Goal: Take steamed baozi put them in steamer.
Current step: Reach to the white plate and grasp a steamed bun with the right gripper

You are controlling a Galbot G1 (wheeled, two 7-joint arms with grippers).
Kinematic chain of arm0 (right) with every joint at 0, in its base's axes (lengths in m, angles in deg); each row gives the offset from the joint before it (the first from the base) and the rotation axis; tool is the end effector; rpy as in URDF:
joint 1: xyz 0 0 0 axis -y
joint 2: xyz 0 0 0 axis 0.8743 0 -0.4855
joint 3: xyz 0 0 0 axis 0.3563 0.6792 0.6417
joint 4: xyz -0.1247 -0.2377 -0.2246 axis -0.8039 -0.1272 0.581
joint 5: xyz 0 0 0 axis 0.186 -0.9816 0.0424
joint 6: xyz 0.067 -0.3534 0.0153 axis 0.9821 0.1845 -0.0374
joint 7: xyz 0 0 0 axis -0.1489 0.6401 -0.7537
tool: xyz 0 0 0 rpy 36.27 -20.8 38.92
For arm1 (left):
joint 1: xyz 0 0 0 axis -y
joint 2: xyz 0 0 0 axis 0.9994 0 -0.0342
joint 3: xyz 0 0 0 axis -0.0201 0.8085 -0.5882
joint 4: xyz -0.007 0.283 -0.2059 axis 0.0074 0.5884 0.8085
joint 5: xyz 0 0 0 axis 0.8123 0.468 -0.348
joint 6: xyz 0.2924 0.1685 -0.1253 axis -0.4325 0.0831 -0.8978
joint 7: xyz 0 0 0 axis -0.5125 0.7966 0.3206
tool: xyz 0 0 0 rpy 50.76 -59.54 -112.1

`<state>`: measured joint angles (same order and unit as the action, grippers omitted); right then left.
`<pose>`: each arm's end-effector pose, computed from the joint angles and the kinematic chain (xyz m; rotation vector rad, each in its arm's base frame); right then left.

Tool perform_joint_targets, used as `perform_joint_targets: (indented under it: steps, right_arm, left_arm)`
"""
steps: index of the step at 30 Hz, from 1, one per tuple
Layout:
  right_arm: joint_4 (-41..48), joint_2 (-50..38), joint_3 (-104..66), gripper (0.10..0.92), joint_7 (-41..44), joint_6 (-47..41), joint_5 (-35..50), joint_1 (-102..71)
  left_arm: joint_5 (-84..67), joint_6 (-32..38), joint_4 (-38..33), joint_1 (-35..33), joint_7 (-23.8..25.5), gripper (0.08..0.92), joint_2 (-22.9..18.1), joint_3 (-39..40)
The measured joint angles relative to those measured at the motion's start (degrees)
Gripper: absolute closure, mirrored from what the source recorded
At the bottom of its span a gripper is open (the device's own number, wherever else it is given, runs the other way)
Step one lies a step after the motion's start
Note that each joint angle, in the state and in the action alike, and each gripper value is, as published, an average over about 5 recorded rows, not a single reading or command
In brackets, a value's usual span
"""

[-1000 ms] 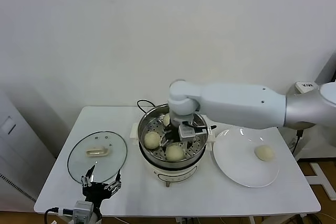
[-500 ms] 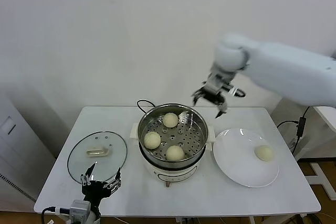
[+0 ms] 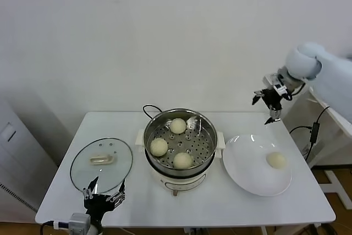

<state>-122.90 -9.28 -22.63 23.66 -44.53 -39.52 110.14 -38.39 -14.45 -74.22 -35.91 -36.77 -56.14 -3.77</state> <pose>0.5598 -0.1829 -0.0137 1.2901 -1.3215 1.5636 0.1436 0.0192 -0.2649 -0.0651 -2.7407 -0.1676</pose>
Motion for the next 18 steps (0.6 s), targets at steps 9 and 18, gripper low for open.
perform_joint_targets:
  steps: [9, 18]
  right_arm:
    - [7.61, 2.35, -16.19, 0.203, -0.45, 4.10, -9.98, -16.00]
    - [12.54, 3.62, -25.06, 0.203, -1.45, 6.69, -14.62, -25.35]
  left_arm:
    - [-0.68, -0.60, -0.60, -1.98, 0.21, 0.177, -0.01, -1.30]
    - [-1.04, -1.39, -0.01, -2.10, 0.58, 0.177, 0.00, -1.64]
